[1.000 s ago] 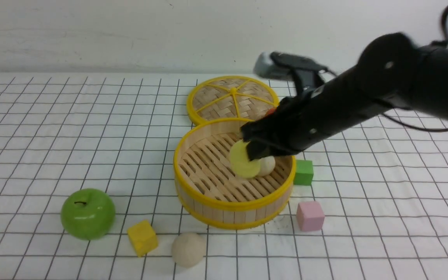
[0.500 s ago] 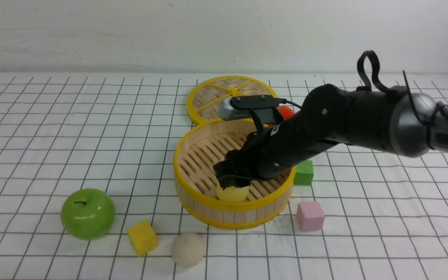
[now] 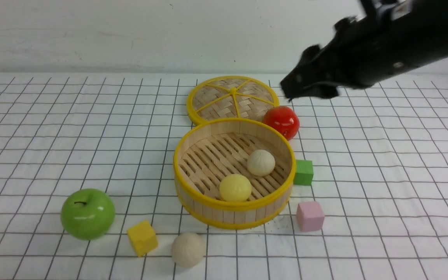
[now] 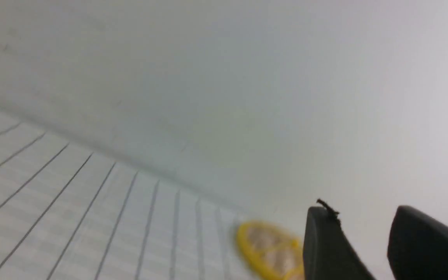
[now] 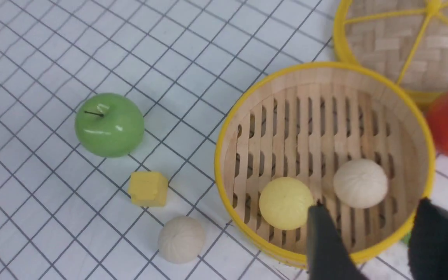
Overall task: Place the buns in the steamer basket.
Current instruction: Use the left arm to grab a steamed stuffed bun
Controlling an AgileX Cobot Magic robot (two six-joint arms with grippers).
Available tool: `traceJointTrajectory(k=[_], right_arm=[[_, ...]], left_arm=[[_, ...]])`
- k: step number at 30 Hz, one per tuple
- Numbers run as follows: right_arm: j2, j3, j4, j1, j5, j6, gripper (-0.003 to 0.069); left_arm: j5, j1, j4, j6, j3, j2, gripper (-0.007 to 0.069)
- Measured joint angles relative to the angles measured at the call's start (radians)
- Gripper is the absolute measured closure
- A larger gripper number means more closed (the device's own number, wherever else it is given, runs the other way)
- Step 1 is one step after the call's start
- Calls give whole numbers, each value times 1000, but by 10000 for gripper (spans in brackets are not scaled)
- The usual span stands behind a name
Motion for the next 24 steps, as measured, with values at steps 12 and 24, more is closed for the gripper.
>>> traceJointTrajectory(k=[12,24], right_arm=[[-533,502,-166,-6,-378,10,680],[-964,1065,-102,-6,-699,92,679]], left_arm=[[185,0,-3,-118,-420,93,386],[1007,0,-53,95,-1021,712,386]])
